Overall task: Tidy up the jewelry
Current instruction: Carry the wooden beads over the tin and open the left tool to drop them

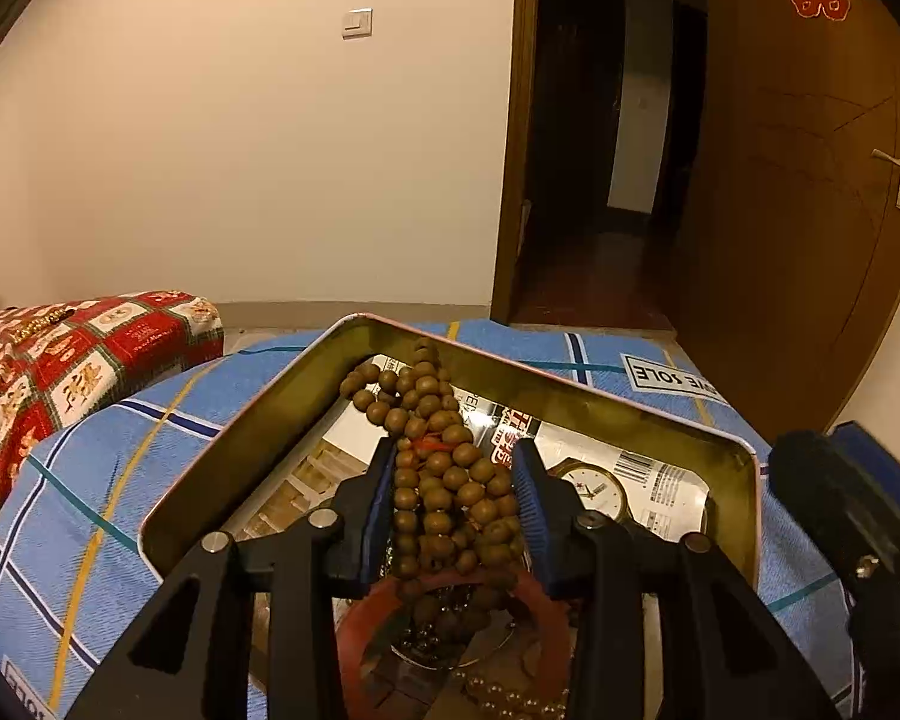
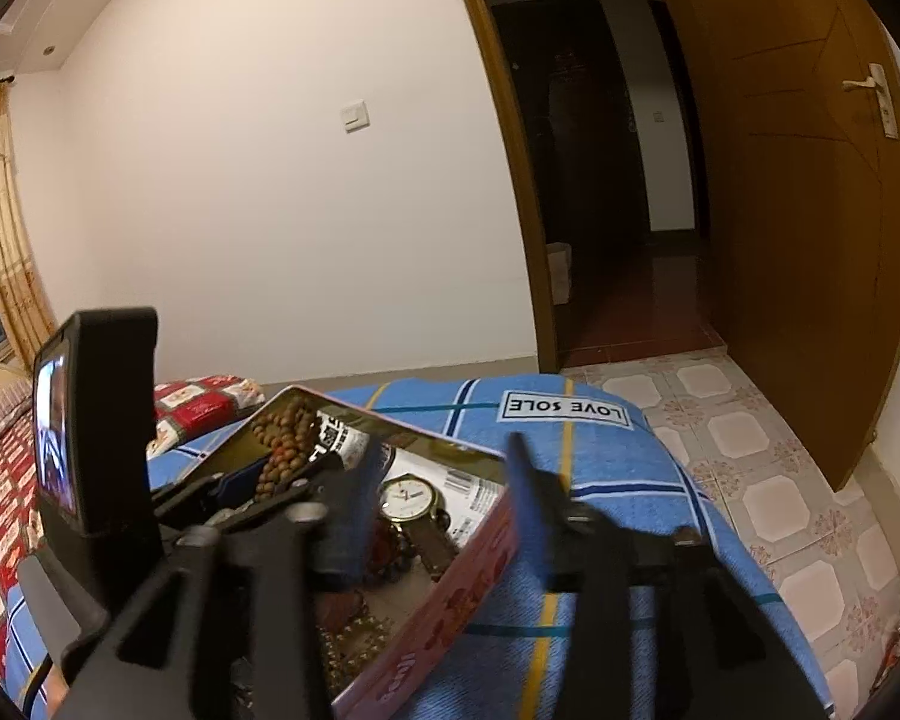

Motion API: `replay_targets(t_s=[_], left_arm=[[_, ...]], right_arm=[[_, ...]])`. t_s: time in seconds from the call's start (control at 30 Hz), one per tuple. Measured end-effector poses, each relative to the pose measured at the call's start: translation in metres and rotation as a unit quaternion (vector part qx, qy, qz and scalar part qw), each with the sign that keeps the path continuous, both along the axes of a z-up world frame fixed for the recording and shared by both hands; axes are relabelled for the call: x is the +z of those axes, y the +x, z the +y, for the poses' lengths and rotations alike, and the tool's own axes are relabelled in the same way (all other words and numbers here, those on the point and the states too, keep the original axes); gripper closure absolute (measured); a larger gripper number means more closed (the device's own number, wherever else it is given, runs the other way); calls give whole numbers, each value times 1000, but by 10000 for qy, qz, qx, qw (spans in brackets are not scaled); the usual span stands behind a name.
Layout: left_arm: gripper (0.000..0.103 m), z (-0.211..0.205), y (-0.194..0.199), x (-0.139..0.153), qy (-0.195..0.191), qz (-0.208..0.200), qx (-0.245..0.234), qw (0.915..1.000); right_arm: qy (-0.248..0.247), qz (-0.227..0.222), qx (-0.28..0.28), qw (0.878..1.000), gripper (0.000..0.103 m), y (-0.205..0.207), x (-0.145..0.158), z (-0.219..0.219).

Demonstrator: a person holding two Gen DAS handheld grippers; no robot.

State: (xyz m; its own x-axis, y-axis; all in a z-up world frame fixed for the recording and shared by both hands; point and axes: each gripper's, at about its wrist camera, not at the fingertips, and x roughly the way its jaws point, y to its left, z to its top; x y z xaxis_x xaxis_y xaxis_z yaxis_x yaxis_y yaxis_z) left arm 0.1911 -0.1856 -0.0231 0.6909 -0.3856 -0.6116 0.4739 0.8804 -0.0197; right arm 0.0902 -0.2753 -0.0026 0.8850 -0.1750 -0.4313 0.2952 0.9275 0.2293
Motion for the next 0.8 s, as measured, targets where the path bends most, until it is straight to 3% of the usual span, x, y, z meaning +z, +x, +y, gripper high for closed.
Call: replay_targets(t_s=[0.1, 0.13, 0.33, 0.8], left_arm=[[36, 1, -1, 1, 30, -48, 101, 9999], [33, 2, -1, 1, 32, -70, 128, 9999], [31, 3, -1, 4, 99, -101, 256, 9996], [31, 28, -15, 10, 350, -606, 974, 9928]], right_arm=[[-96, -108, -87, 9999, 42, -3, 3, 1], [-142, -116, -113, 9998, 41, -4, 3, 2], [-229, -125, -265, 9993, 28, -3, 4, 2], [-225, -103, -236, 9994, 19, 5, -4, 1]])
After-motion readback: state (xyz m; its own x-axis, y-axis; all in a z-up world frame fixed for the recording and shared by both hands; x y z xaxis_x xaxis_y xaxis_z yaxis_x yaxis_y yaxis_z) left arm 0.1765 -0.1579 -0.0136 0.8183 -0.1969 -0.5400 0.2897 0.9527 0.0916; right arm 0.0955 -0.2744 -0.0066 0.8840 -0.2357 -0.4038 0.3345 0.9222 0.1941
